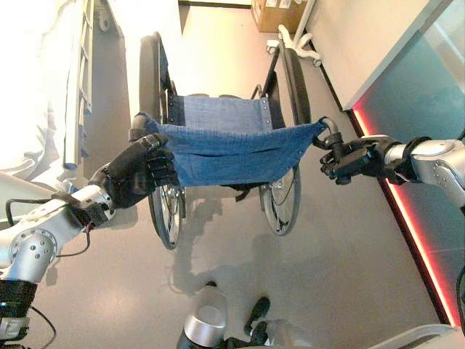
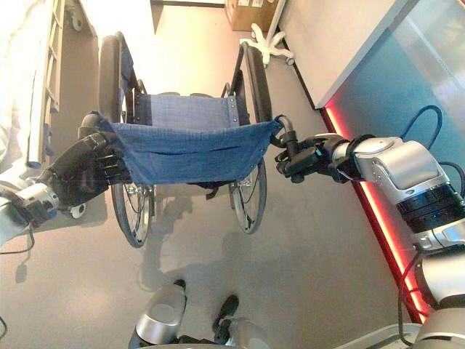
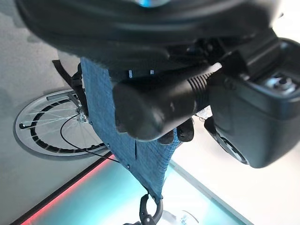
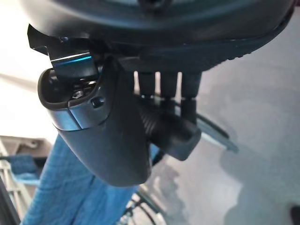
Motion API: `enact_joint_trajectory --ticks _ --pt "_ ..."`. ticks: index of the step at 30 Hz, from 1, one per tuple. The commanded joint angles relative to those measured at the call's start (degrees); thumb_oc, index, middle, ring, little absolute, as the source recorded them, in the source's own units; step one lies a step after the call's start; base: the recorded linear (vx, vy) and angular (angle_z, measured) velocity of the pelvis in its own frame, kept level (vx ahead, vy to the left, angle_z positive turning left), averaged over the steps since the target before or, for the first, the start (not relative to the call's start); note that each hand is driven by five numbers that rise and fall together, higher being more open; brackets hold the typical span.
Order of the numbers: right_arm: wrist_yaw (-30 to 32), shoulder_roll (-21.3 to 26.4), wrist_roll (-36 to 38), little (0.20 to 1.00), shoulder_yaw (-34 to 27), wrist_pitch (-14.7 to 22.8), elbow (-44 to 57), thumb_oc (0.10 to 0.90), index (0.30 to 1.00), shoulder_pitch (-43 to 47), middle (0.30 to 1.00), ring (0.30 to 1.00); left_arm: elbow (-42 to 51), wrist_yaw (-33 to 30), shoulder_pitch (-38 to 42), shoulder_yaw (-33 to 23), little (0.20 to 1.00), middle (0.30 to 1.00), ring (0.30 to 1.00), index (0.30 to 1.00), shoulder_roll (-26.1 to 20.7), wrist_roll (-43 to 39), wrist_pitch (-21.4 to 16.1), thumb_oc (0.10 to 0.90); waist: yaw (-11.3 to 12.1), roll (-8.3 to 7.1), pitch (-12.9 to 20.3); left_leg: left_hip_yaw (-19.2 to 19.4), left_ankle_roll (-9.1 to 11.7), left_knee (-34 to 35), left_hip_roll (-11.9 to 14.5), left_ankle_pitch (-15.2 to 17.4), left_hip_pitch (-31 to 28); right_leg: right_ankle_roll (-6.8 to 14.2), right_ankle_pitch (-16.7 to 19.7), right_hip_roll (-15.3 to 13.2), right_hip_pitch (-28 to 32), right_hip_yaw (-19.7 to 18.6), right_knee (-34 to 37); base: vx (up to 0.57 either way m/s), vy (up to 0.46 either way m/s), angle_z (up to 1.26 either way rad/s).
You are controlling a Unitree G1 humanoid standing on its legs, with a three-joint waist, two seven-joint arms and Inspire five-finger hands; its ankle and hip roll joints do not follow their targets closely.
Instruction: Push the wheelchair next to the bed
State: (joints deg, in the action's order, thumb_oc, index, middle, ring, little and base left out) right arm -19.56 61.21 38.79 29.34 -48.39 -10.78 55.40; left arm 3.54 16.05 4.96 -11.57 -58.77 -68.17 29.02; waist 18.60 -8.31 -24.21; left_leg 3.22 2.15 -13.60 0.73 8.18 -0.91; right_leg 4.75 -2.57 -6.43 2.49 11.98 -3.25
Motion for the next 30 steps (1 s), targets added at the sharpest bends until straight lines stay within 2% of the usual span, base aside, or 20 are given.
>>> enact_joint_trajectory --ticks 1,2,3,5,6,7,9,11,12,13,15,18,19,20,21,22,23,26,27,30 --pt "1.58 4.05 0.60 0.300 -0.75 7.64 8.32 0.400 0.300 7.83 0.300 0.300 9.21 -1.95 4.71 -3.94 0.300 0.300 0.300 0.300 1.50 -5.87 -12.61 0.400 -4.80 2.55 15.78 -1.88 1.95 -1.83 0.02 -2.45 1.11 5.92 6.99 -9.29 1.11 -0.51 0.72 0.44 -0.458 -0.14" --pt "3.44 3.45 1.55 0.300 -1.02 5.69 9.91 0.400 0.300 7.98 0.300 0.300 10.57 -2.07 3.53 -5.03 0.300 0.300 0.300 0.300 1.84 -5.70 -12.34 0.400 -4.31 2.08 16.18 -1.95 2.79 -2.60 2.41 -3.40 0.78 6.35 5.67 -8.27 1.58 0.80 1.01 0.41 -0.449 -0.21" --pt "3.63 3.29 1.89 0.300 -0.88 5.26 10.14 0.400 0.300 8.37 0.300 0.300 10.79 -1.98 3.09 -5.16 0.300 0.300 0.300 0.300 1.90 -5.62 -12.66 0.400 -4.05 1.80 16.33 -2.13 3.02 -3.06 2.95 -3.61 0.83 6.29 5.44 -8.04 1.74 1.30 1.12 0.41 -0.432 0.01" --pt "5.60 2.48 3.26 0.300 0.48 3.87 11.01 0.400 0.300 9.63 0.300 0.300 13.32 -1.78 1.17 -5.27 0.300 0.300 0.300 0.300 3.78 -4.16 -13.05 0.400 -3.35 0.77 16.88 -3.74 4.24 -6.56 4.79 -7.01 2.25 4.85 3.00 -5.58 2.03 1.54 -0.13 0.34 -0.345 0.36" --pt "5.82 2.45 3.49 0.300 0.73 3.81 11.05 0.400 0.300 9.81 0.300 0.300 13.59 -1.80 0.93 -5.36 0.300 0.300 0.300 0.300 4.02 -4.03 -13.03 0.400 -3.46 0.72 16.98 -3.92 4.36 -6.99 4.94 -7.21 2.49 4.66 2.81 -5.35 2.00 1.65 -0.18 0.37 -0.397 0.40" --pt "6.44 2.38 4.61 0.300 2.30 3.68 11.19 0.400 0.300 10.75 0.300 0.300 14.79 -1.38 -0.63 -4.92 0.300 0.300 0.300 0.300 5.36 -2.99 -13.53 0.400 -3.01 -0.38 17.16 -4.60 5.02 -11.63 5.67 -10.46 3.92 2.82 1.80 -3.70 2.62 2.24 0.42 0.34 -0.398 0.34" --pt "5.69 2.13 3.28 0.300 3.92 4.18 10.37 0.400 0.300 11.36 0.300 0.300 15.24 0.00 -2.16 -4.85 0.300 0.300 0.300 0.300 7.09 -2.06 -13.85 0.400 -2.30 -1.39 16.84 -5.13 5.17 -20.00 4.88 -12.59 6.55 1.05 1.96 -2.93 3.15 3.41 1.25 0.34 -0.402 0.09" --pt "5.14 2.37 1.82 0.300 4.28 4.69 9.73 0.400 0.300 11.01 0.300 0.300 15.74 1.20 -3.73 -5.19 0.300 0.300 0.300 0.300 7.91 -1.58 -14.02 0.400 -2.03 -1.40 16.59 -4.84 4.61 -25.46 3.44 -11.98 8.39 -0.03 2.04 -2.28 3.27 4.69 1.59 0.23 -0.226 -0.10" --pt "5.01 2.38 1.64 0.300 4.23 4.77 9.65 0.400 0.300 10.89 0.300 0.300 15.78 1.29 -3.84 -5.24 0.300 0.300 0.300 0.300 7.98 -1.58 -14.00 0.400 -2.09 -1.33 16.62 -4.86 4.57 -25.76 3.37 -11.85 8.53 -0.08 2.05 -2.19 3.27 4.85 1.62 0.27 -0.197 -0.02" --pt "4.43 2.33 0.71 0.300 3.43 5.22 9.33 0.400 0.300 9.94 0.300 0.300 15.61 2.81 -4.60 -5.64 0.300 0.300 0.300 0.300 8.34 -1.30 -14.28 0.400 -1.85 -0.99 16.46 -4.92 4.08 -25.57 1.73 -10.52 8.56 -0.42 2.19 -1.67 3.28 5.69 1.87 0.30 -0.146 0.02" --pt "4.36 1.40 -0.56 0.300 2.54 5.12 9.26 0.400 0.300 9.17 0.300 0.300 15.15 4.24 -4.99 -6.09 0.300 0.300 0.300 0.300 8.58 -0.74 -14.50 0.400 -1.39 -0.09 16.60 -4.83 3.34 -19.73 -0.98 -7.68 6.39 0.03 2.30 -0.75 2.98 6.49 1.86 0.34 -0.122 0.16" --pt "5.31 -0.77 -2.01 0.300 2.92 4.20 8.49 0.400 0.300 9.37 0.300 0.300 14.88 3.60 -3.73 -4.72 0.300 0.300 0.300 0.300 8.63 -0.56 -14.26 0.400 -1.95 1.76 17.48 -1.79 2.40 -2.31 -1.11 -5.91 -0.47 0.86 2.59 1.12 2.43 8.77 0.45 0.35 -0.032 0.31" --pt "6.20 -1.99 -2.83 0.300 3.11 3.75 7.89 0.400 0.300 9.30 0.300 0.300 14.25 3.21 -2.45 -3.15 0.300 0.300 0.300 0.300 8.57 -0.78 -14.58 0.400 -2.02 2.15 17.56 -1.55 1.63 4.69 -2.09 -4.85 -2.97 1.56 3.36 1.13 2.03 9.47 -0.88 0.27 0.010 0.41" --pt "6.56 -2.31 -2.97 0.300 3.18 3.58 7.69 0.400 0.300 9.30 0.300 0.300 14.12 3.18 -2.03 -2.72 0.300 0.300 0.300 0.300 8.64 -0.77 -14.54 0.400 -2.03 2.37 17.63 -1.42 1.60 6.87 -2.27 -4.87 -3.31 1.72 3.44 1.25 1.96 9.67 -1.16 0.39 -0.010 0.34" --pt "8.65 -4.04 -3.44 0.300 3.57 2.56 6.77 0.400 0.300 9.47 0.300 0.300 13.10 2.90 0.46 -0.27 0.300 0.300 0.300 0.300 9.13 -0.54 -14.50 0.400 -2.28 3.38 18.07 0.58 1.84 14.40 -2.72 -6.64 -4.14 2.02 2.83 2.15 2.16 10.87 -1.75 0.33 -0.014 0.02" --pt "8.99 -4.78 -4.12 0.300 3.56 2.25 6.05 0.400 0.300 9.55 0.300 0.300 12.37 2.96 1.68 0.94 0.300 0.300 0.300 0.300 9.60 -0.48 -14.65 0.400 -2.35 3.99 18.23 2.77 2.36 16.86 -2.48 -8.83 -3.53 1.84 1.78 2.96 3.13 11.61 -1.41 0.41 -0.030 0.22" --pt "9.07 -5.58 -5.09 0.300 3.53 2.05 5.31 0.400 0.300 9.53 0.300 0.300 11.64 2.81 2.81 2.28 0.300 0.300 0.300 0.300 10.21 -0.30 -15.09 0.400 -2.35 4.45 18.34 5.81 2.88 17.88 -1.90 -11.18 -1.47 1.28 0.16 4.18 5.02 12.22 -0.49 0.27 -0.024 0.54" --pt "8.06 -5.98 -7.89 0.300 3.12 2.28 4.76 0.400 0.300 8.68 0.300 0.300 11.25 2.55 4.20 3.45 0.300 0.300 0.300 0.300 11.15 0.07 -15.46 0.400 -2.21 4.36 18.66 11.16 3.24 18.11 -1.74 -13.67 3.34 0.64 -3.04 6.58 9.36 12.28 1.36 0.29 -0.048 0.48" --pt "7.16 -5.68 -9.31 0.300 2.31 3.02 4.79 0.400 0.300 7.65 0.300 0.300 11.60 2.30 4.33 3.16 0.300 0.300 0.300 0.300 10.84 -0.22 -15.45 0.400 -1.70 4.04 18.61 13.13 2.04 17.43 -2.56 -14.78 5.54 0.45 -2.99 7.27 10.14 12.69 0.84 0.38 -0.057 0.27" --pt "6.02 -6.16 -9.85 0.300 1.51 4.83 4.23 0.400 0.300 6.96 0.300 0.300 12.07 2.23 3.86 1.21 0.300 0.300 0.300 0.300 9.52 -1.57 -14.93 0.400 -0.29 2.89 19.33 12.03 -0.09 15.56 -5.65 -13.51 7.32 0.80 -3.67 8.29 10.54 11.80 -2.40 0.37 -0.039 0.08"
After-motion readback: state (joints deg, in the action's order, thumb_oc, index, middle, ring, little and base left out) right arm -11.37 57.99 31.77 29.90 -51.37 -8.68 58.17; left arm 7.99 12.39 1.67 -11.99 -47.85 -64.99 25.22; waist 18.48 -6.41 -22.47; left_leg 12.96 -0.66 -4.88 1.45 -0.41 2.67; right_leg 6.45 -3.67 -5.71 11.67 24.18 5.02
